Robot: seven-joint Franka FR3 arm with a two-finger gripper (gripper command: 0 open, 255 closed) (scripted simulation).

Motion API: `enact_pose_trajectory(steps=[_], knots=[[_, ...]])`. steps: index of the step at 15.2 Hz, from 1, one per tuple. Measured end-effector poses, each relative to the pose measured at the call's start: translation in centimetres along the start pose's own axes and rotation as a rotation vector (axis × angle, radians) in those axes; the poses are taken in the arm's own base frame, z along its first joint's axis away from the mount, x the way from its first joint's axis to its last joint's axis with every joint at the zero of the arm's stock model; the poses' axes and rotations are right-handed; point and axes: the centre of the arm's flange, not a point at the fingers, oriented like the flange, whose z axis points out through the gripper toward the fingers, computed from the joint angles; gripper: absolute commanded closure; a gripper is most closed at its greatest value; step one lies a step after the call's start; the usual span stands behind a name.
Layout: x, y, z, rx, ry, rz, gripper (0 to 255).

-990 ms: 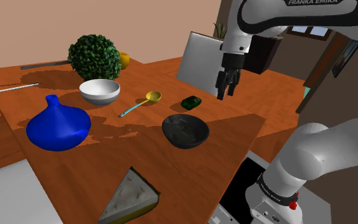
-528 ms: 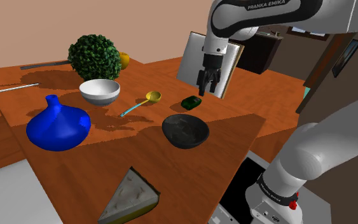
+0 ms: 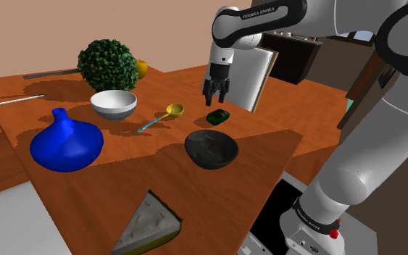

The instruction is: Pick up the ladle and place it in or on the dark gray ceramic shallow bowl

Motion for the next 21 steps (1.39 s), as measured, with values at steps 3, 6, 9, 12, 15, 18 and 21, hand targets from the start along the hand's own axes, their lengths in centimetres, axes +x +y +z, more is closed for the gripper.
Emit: enact_pose_trajectory(steps=[3, 6, 9, 12, 15, 18, 21], knots=[[3.9, 0.6, 0.8, 0.002, 0.004, -0.007, 0], [7.5, 1.0, 1.2, 0.003, 0.008, -0.013, 0], [11.7, 1.7, 1.7, 0.005, 0.011, -0.02, 0], [15.5, 2.0, 3.0, 0.007, 0.014, -0.027, 0], [19.2, 2.5, 3.1, 0.008, 0.019, -0.033, 0], [21.3, 2.6, 4.2, 0.009, 0.02, -0.037, 0], [21.5, 2.5, 5.9, 0.009, 0.021, -0.037, 0]])
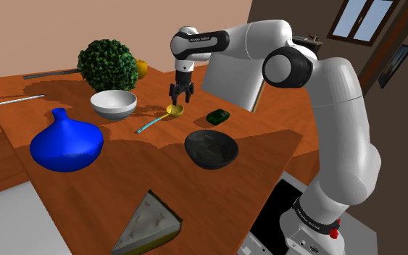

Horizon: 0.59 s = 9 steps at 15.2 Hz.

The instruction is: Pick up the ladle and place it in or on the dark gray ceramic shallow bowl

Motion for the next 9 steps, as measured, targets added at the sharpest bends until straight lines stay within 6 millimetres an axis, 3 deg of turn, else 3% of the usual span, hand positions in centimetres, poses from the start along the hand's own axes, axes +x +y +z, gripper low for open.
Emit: enact_pose_trajectory(steps=[4, 9], knots=[[0.0, 0.0, 1.5, 0.0, 0.0, 0.0, 0], [0.1, 0.0, 1.7, 0.0, 0.001, 0.0, 0]])
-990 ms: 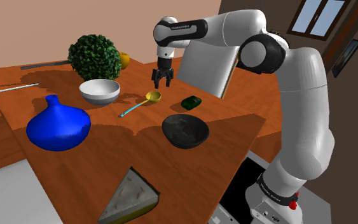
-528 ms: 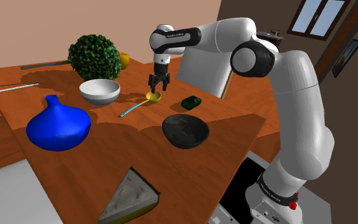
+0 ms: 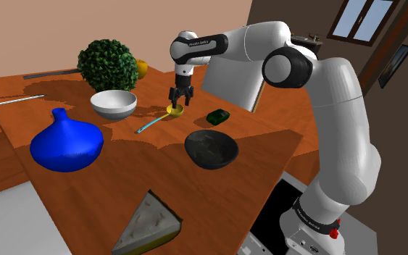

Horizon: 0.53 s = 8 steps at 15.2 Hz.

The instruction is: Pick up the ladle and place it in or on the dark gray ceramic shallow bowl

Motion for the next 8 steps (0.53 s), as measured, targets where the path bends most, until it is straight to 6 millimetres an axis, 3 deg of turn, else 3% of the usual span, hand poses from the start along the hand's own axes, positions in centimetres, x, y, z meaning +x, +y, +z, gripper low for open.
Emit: enact_pose_trajectory(steps=[1, 8], knots=[[0.0, 0.0, 0.0, 0.0, 0.0, 0.0, 255], [-0.01, 0.02, -0.03, 0.0, 0.0, 0.0, 255]])
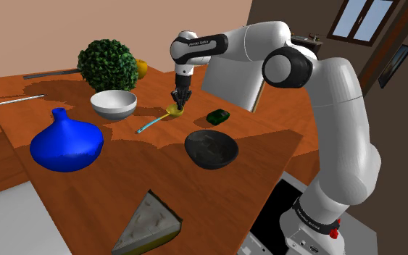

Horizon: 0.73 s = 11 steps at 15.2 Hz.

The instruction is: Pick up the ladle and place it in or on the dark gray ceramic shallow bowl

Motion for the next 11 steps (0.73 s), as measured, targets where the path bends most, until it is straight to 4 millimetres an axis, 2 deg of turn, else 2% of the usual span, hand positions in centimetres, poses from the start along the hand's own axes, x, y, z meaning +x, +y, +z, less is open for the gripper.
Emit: enact_pose_trajectory(steps=[4, 11], knots=[[-0.1, 0.0, -0.2, 0.0, 0.0, 0.0, 255], [-0.5, -0.5, -3.7, 0.0, 0.0, 0.0, 255]])
